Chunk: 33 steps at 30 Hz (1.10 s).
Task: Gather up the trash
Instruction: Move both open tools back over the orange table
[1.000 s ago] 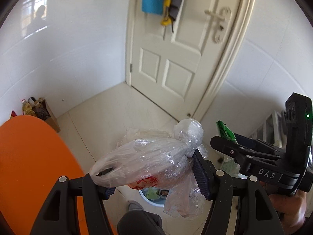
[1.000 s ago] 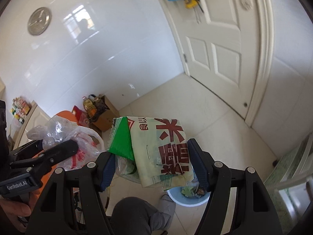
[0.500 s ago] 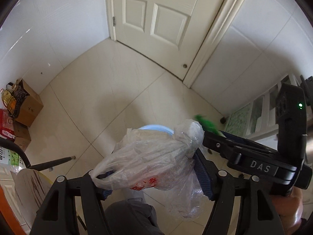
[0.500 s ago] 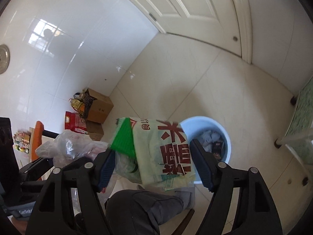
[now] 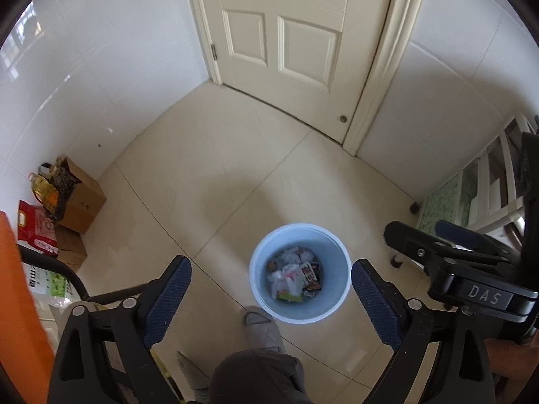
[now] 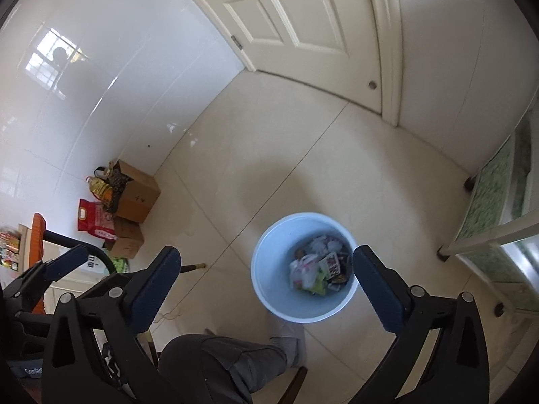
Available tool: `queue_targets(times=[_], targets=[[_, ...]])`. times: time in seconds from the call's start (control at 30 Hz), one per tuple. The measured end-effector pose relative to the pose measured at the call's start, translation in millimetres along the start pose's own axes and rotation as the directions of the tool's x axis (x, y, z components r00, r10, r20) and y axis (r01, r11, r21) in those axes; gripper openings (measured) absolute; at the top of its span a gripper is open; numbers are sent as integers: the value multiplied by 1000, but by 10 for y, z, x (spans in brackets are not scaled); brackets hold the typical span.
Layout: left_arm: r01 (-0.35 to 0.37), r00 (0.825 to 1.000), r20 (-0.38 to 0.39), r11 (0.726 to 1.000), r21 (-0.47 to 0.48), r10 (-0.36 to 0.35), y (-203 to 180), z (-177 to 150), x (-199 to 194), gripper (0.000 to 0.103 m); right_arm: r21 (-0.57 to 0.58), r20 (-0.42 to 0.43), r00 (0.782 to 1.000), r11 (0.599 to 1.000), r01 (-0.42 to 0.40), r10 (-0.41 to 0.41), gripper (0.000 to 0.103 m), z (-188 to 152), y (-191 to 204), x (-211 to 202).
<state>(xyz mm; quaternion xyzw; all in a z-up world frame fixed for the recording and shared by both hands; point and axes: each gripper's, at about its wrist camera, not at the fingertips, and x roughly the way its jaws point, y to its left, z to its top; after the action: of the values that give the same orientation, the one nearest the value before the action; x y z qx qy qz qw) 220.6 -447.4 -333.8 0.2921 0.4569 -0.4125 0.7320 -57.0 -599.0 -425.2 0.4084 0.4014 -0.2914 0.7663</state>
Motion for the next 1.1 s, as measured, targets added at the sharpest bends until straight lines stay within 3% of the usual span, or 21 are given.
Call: queue_targets(times=[0.23,0.4,0.6,0.8,0.97,1.1], targets=[[4,994,106,999,-41,0,17,-394,-722,95,-75,104,994,996,40,-32,103,21,311,-527],[-4,975,220,999,-44,14,113,-778,-1400,100,-139,190,982,990,28,-1,103,-24,684,-1038],[-19,929,365,992,-123,63,347,-1396,-2284,102,-255,300,951,967,0,79,103,-166,1306,-1654],[-67,880,446,972,-227,165,619,-2163,-3121,102,-394,354,914,918,-48,200,103,-448,2090,-2110],[-93,822,489,917,-388,291,877,-2904,-3765,102,-521,349,889,850,-80,298,103,-744,2783,-2327],[-115,787,485,863,-493,382,962,-3463,-4180,102,-611,323,874,785,-100,364,103,-1013,3270,-2412]])
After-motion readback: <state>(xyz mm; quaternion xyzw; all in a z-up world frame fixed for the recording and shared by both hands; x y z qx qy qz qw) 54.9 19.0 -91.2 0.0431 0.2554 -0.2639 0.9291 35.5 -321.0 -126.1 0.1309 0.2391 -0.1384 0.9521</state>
